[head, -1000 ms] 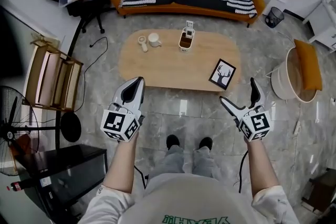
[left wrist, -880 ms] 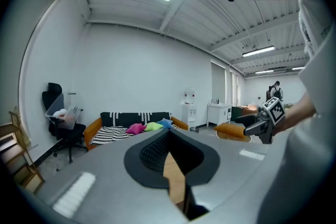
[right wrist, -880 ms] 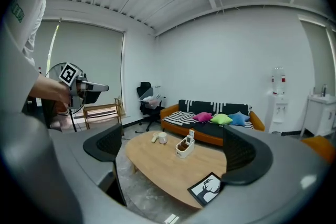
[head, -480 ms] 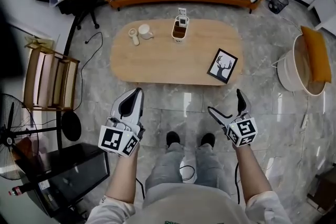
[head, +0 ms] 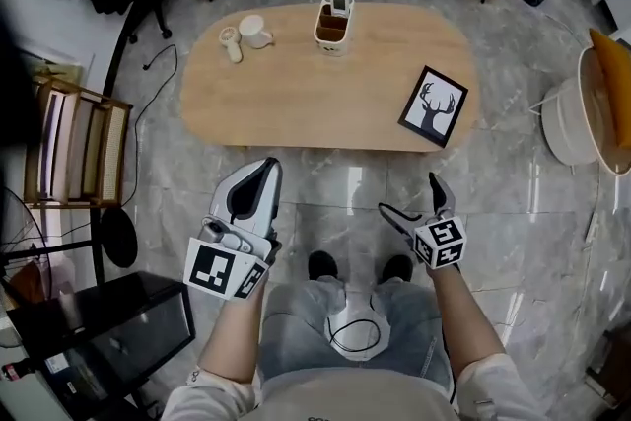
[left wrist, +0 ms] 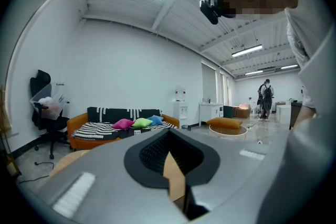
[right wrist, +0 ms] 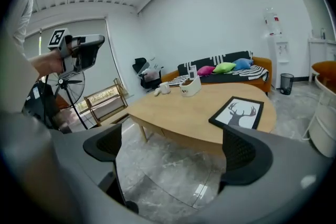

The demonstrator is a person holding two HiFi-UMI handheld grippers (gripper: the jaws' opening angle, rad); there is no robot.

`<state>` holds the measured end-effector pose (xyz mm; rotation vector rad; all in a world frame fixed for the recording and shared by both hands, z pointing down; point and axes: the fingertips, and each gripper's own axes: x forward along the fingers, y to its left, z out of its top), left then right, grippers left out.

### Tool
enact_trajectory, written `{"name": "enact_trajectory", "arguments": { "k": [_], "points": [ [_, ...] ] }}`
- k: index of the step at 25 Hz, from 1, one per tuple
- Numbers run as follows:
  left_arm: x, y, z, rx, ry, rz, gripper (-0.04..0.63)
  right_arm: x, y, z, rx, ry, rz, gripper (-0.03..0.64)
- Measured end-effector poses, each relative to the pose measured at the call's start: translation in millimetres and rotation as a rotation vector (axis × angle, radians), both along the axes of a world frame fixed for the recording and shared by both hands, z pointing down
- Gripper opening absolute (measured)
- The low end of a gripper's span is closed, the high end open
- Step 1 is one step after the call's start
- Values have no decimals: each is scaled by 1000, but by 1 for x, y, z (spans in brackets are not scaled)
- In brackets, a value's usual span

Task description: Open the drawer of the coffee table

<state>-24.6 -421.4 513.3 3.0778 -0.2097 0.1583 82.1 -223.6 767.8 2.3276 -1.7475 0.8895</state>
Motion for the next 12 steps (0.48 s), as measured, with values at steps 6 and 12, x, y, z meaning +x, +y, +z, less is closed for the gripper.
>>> {"name": "enact_trajectory", "arguments": {
  "k": [6, 12],
  "points": [
    [31, -10, 80, -8, 25, -5, -2, 11, -19, 100, 8, -54, -14, 588],
    [49, -10, 125, 33, 37, 37, 0, 43, -46, 170, 423, -501, 191, 588]
  ]
}}
